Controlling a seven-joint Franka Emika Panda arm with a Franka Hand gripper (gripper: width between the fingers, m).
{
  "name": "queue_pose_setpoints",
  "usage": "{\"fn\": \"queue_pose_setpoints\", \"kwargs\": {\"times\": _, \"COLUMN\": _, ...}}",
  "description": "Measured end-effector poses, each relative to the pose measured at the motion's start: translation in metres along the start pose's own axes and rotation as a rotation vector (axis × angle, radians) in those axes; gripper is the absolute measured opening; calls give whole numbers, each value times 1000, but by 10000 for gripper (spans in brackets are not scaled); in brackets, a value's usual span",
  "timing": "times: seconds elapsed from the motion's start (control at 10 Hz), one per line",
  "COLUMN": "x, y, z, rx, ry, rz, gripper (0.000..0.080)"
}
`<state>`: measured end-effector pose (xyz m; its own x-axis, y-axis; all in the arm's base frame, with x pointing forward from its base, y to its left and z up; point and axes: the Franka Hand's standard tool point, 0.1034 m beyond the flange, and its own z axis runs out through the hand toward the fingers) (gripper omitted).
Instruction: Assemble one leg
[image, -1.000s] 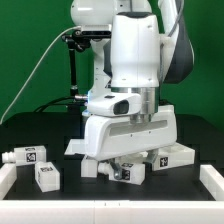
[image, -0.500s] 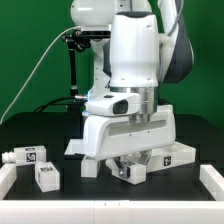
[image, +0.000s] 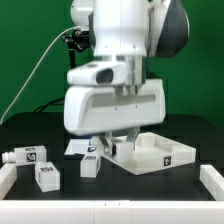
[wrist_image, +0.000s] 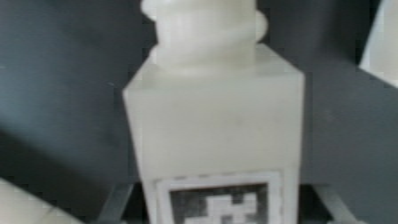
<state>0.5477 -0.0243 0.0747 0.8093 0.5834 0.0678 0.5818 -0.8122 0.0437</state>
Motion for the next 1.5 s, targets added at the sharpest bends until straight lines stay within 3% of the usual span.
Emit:
{"fn": "queue_pose_setpoints", "kwargs": {"times": 0.2, "x": -29, "y": 3, "z": -17, "rx": -10, "ry": -5, "rz": 61, "gripper": 284}}
{"fn": "queue_pose_setpoints", "kwargs": {"times": 0.3, "x": -29, "y": 1, "z": -23, "rx": -16, "ry": 0, "rz": 134, "gripper": 284}}
{"fn": "queue_pose_setpoints", "kwargs": {"times": 0.7, "x": -33, "y": 1, "z": -21, "rx": -9, "ry": -2, "rz": 139, "gripper": 285}}
{"fn": "queue_pose_setpoints", "kwargs": {"times": 0.8, "x": -58, "y": 8, "z": -18, "rx": -4, "ry": -5, "rz": 179, "gripper": 285}}
{"fn": "queue_pose_setpoints", "kwargs": {"times": 1.0, "x": -123, "y": 16, "z": -8, "rx": 10, "ry": -45, "rz": 291, "gripper": 285}}
{"fn": "queue_pose_setpoints", "kwargs": {"times": 1.1, "x": -138, "y": 14, "z": -4, "rx": 21, "ry": -60, "rz": 363, "gripper": 285}}
{"fn": "queue_pose_setpoints", "kwargs": {"times": 1.2, "x": -130, "y": 14, "z": -6, "rx": 17, "ry": -54, "rz": 347, "gripper": 285}}
{"fn": "queue_pose_setpoints", "kwargs": {"times": 1.5, "x": -135, "y": 13, "z": 0, "rx": 21, "ry": -58, "rz": 370, "gripper": 285}}
